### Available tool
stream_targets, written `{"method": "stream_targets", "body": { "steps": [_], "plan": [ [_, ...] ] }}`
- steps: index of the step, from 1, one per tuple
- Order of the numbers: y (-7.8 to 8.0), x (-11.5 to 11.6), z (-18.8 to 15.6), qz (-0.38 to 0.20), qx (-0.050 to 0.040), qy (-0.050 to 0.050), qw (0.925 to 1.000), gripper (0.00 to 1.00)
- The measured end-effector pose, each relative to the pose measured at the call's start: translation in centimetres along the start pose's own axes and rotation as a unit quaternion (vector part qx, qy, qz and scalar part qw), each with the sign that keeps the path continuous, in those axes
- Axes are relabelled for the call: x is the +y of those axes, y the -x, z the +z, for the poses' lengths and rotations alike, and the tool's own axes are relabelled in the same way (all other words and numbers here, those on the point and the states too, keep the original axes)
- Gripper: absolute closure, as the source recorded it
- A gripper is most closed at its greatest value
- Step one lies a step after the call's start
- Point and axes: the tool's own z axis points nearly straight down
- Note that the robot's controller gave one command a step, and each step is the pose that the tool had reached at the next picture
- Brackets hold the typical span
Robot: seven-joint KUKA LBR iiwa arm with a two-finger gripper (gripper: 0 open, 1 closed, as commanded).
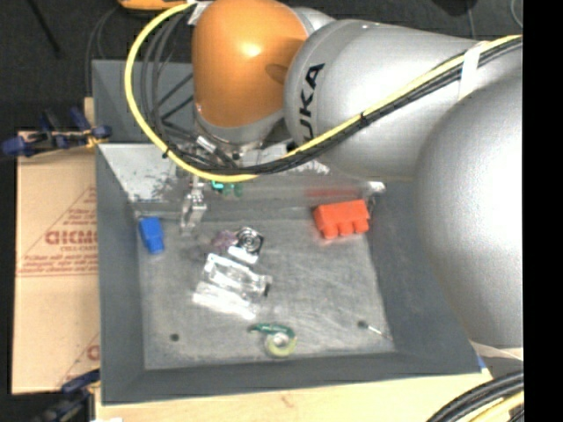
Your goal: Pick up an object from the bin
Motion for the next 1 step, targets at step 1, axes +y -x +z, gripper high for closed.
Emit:
{"method": "stream_targets", "body": {
  "steps": [1],
  "plan": [
    [-2.08, -4.04, 12.20, -0.078, -0.0064, 0.001, 0.9969, 0.00]
  ]
}}
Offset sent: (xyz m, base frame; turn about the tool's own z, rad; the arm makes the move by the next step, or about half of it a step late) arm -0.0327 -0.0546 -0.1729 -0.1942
